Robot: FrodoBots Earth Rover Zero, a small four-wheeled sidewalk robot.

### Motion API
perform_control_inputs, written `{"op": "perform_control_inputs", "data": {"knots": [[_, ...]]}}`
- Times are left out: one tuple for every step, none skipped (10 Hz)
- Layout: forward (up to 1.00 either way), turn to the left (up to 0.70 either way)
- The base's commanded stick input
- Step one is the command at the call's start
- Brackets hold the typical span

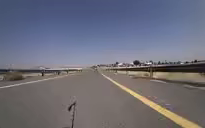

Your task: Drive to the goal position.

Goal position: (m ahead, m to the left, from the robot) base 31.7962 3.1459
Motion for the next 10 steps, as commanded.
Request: {"op": "perform_control_inputs", "data": {"knots": [[1.0,0.0],[1.0,0.0],[1.0,0.0],[1.0,0.0],[1.0,0.0],[1.0,0.0],[1.0,0.0],[1.0,0.0],[1.0,0.0],[1.0,0.0]]}}
